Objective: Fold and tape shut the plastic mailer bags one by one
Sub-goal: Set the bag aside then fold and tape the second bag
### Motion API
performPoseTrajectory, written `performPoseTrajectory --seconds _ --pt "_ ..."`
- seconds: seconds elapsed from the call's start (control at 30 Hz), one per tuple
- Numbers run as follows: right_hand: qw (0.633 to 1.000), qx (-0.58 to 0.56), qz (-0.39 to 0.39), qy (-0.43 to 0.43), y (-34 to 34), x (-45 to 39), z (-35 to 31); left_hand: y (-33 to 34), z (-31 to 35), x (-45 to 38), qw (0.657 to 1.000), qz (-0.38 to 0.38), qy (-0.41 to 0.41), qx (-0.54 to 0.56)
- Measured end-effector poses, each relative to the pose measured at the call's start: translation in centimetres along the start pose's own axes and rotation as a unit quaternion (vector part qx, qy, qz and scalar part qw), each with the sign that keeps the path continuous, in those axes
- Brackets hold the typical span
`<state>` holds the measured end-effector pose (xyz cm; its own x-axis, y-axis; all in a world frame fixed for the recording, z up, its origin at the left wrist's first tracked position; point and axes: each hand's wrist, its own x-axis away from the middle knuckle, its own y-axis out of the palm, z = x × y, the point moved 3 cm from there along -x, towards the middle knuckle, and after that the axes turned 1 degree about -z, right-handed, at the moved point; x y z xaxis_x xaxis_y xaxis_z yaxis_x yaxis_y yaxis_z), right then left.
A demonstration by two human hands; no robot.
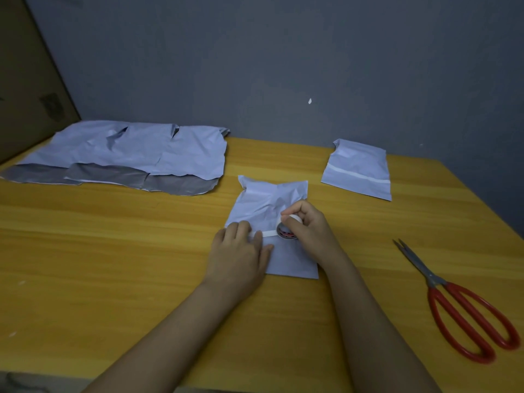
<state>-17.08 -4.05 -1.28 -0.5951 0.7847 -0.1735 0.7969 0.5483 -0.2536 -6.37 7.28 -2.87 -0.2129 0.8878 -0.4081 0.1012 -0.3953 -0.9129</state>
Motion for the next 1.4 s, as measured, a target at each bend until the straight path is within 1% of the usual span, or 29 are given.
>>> performPoseTrajectory --seconds 0.07,0.13,0.23,0.27,0.4,0.63,0.87,1.03,1.13,1.2,1.4 --pt "1.0 -0.002 0.002 0.002 0.04 -0.03 0.05 -0.02 0.02 -0.3 0.999 0.002 0.031 -0.011" --pt "1.0 -0.003 0.001 0.001 0.07 -0.03 0.12 -0.08 0.05 -0.54 0.998 -0.03 0.049 0.005" --pt "1.0 0.0 -0.001 -0.002 0.06 0.06 0.11 -0.13 -0.1 -0.62 0.993 -0.087 0.02 0.072" --pt "1.0 0.002 -0.001 -0.004 0.05 0.07 0.08 -0.04 -0.23 -0.57 0.992 -0.091 0.013 0.082" --pt "1.0 -0.006 0.001 -0.001 0.02 0.1 0.03 -0.1 -0.47 -0.41 0.994 -0.051 0.018 0.09" --pt "1.0 -0.004 -0.001 -0.003 0.03 0.14 0.13 0.26 -0.23 -0.32 0.998 0.003 0.052 0.028" --pt "1.0 -0.003 -0.001 0.003 0.08 0.17 0.1 0.13 -0.09 -0.44 0.999 -0.012 0.043 0.031" --pt "1.0 -0.001 0.001 0.004 0.05 0.18 0.21 -0.07 -0.15 -0.74 0.997 -0.03 0.069 0.021" --pt "1.0 0.001 0.003 0.006 0.07 0.16 0.22 -0.2 -0.07 -0.94 0.992 -0.085 0.073 0.051" --pt "1.0 0.003 0.005 0.01 0.06 0.15 0.26 -0.35 -0.08 -1.13 0.988 -0.113 0.057 0.083" --pt "1.0 -0.001 0.008 0.005 0.03 0.17 0.19 -0.64 -0.28 -1.11 0.991 -0.064 0.052 0.102"
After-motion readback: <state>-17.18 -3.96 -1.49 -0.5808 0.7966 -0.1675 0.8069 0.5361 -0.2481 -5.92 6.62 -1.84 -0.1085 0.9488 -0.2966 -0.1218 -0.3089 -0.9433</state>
